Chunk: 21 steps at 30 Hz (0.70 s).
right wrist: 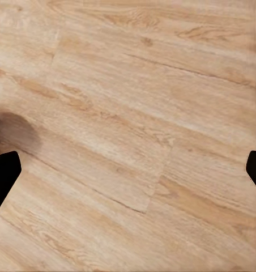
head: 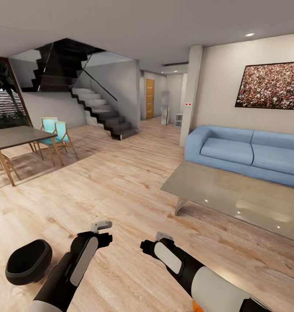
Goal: Place each of the two pumpkins and all three candles from the living room inside a cabinet in the living room (use any cabinet), then make sure every cabinet is closed, and position the cauldron so it is next to a table in the living room.
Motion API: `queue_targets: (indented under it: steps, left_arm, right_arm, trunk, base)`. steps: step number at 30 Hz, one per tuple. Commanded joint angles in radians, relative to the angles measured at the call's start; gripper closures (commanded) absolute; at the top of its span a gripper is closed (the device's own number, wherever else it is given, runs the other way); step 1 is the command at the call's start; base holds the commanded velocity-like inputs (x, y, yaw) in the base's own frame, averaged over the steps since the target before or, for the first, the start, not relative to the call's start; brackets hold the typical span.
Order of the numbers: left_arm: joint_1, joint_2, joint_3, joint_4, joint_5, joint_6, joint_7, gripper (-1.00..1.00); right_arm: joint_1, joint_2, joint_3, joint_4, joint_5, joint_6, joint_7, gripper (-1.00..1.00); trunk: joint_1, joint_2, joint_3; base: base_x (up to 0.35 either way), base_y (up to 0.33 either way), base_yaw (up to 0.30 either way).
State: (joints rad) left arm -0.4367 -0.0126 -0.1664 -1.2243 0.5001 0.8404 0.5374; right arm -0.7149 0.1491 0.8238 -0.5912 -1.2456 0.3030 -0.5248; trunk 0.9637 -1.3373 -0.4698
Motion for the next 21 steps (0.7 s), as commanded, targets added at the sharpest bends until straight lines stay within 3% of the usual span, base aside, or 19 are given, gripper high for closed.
queue_targets:
  steps: [1, 21]
  left_arm:
    - [0.000, 0.000, -0.001, -0.001, 0.011, 0.002, 0.010, -1.00]
    - [-0.001, 0.002, 0.001, -0.003, 0.011, 0.002, 0.010, -1.00]
  right_arm:
    - [-0.001, 0.000, 0.005, -0.001, -0.004, 0.002, -0.006, -1.00]
    - [-0.001, 0.000, 0.005, 0.001, -0.005, 0.002, -0.006, -1.00]
  trunk:
    - [0.000, -0.001, -0.001]
    - [0.000, -0.001, 0.003]
  base:
    - [0.000, 0.000, -0.280]
    - [0.000, 0.000, -0.280]
